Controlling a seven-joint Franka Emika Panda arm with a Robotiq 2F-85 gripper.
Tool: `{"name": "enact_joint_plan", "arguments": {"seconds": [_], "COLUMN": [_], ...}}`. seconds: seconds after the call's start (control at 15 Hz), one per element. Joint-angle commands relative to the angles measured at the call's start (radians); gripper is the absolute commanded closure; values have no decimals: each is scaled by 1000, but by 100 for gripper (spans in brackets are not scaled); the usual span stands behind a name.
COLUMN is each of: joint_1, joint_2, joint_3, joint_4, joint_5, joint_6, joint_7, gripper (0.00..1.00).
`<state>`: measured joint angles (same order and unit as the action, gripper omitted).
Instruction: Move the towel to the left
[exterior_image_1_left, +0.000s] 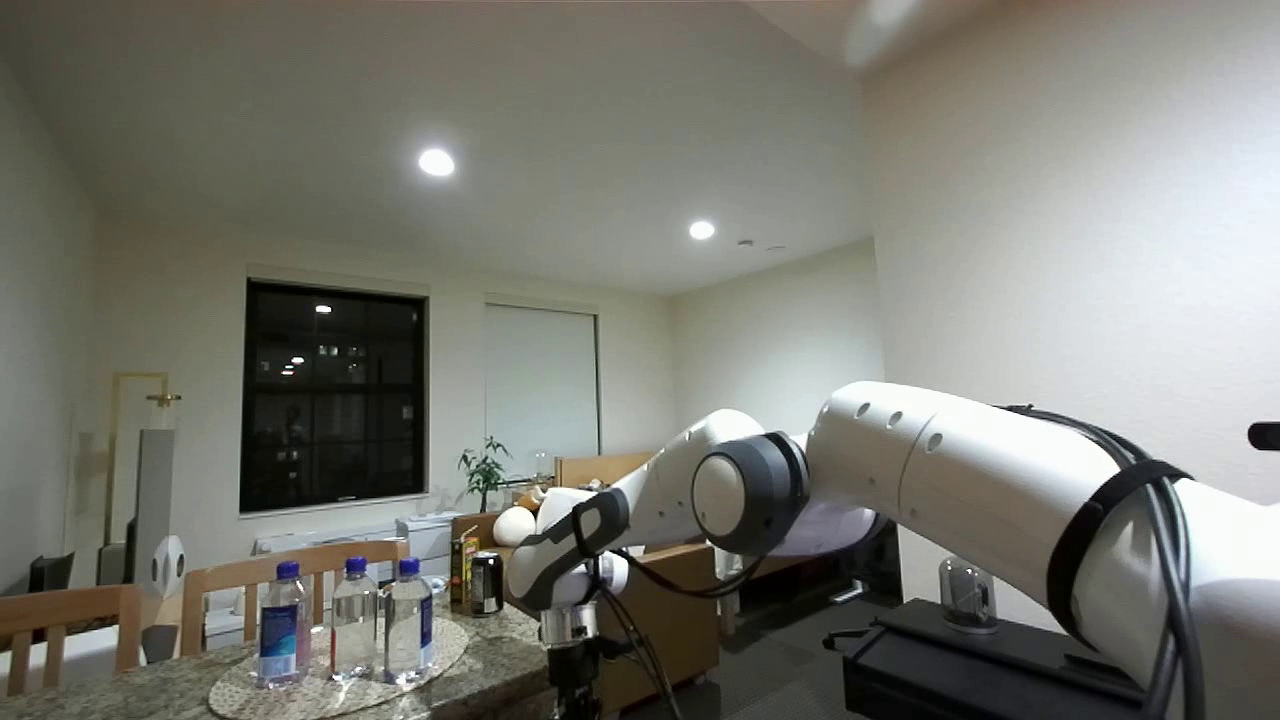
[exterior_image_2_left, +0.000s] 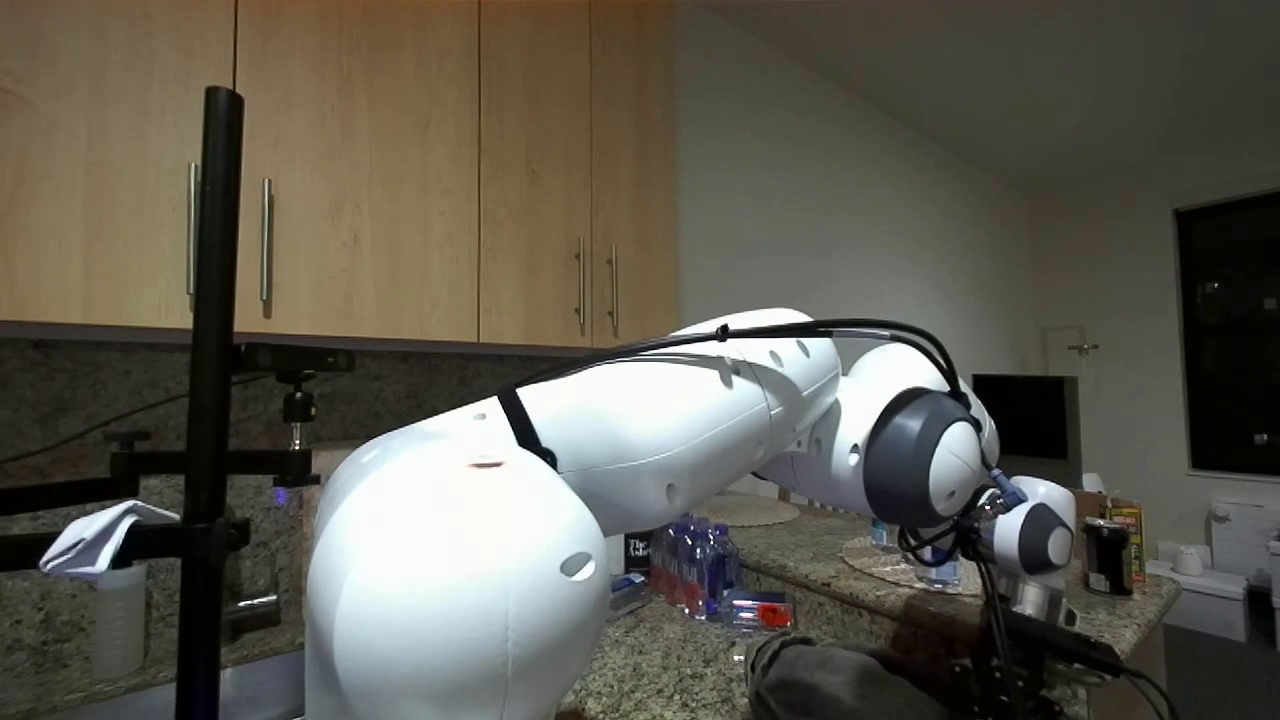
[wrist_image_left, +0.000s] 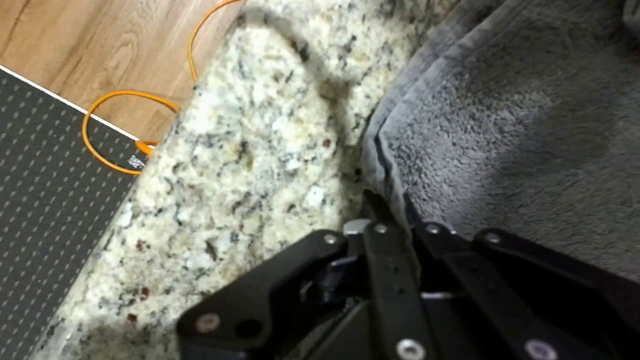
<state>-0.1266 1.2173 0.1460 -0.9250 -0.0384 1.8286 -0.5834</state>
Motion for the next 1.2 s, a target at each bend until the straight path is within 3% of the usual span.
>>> {"name": "enact_joint_plan", "arguments": {"seconds": [0.0, 0.73, 1.13], "joint_1": [-11, -12, 18], "joint_2": [-26, -229, -354], "joint_3": [20, 72, 73], "joint_4": [-49, -149, -212], "joint_5": [24, 41, 77], "joint_6": [-5, -69, -195], "joint_7": [8, -5, -34], "gripper": [92, 93, 93]}}
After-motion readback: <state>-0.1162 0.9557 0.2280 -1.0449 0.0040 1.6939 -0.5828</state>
